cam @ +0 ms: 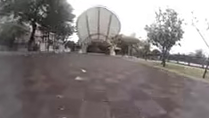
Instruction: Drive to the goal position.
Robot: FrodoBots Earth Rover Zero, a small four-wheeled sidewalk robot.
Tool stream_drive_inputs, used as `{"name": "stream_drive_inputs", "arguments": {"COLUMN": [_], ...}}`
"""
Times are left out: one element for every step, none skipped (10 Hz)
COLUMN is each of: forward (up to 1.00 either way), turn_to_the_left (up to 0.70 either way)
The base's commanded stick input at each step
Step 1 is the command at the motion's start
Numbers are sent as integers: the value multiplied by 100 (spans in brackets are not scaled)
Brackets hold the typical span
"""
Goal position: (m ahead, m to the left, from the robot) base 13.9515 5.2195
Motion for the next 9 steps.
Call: {"name": "stream_drive_inputs", "arguments": {"forward": [98, 98, 98, 98, 98, 98, 98, 98, 98], "turn_to_the_left": [-39, -39, -39, -39, -39, -39, -21, -2, 0]}}
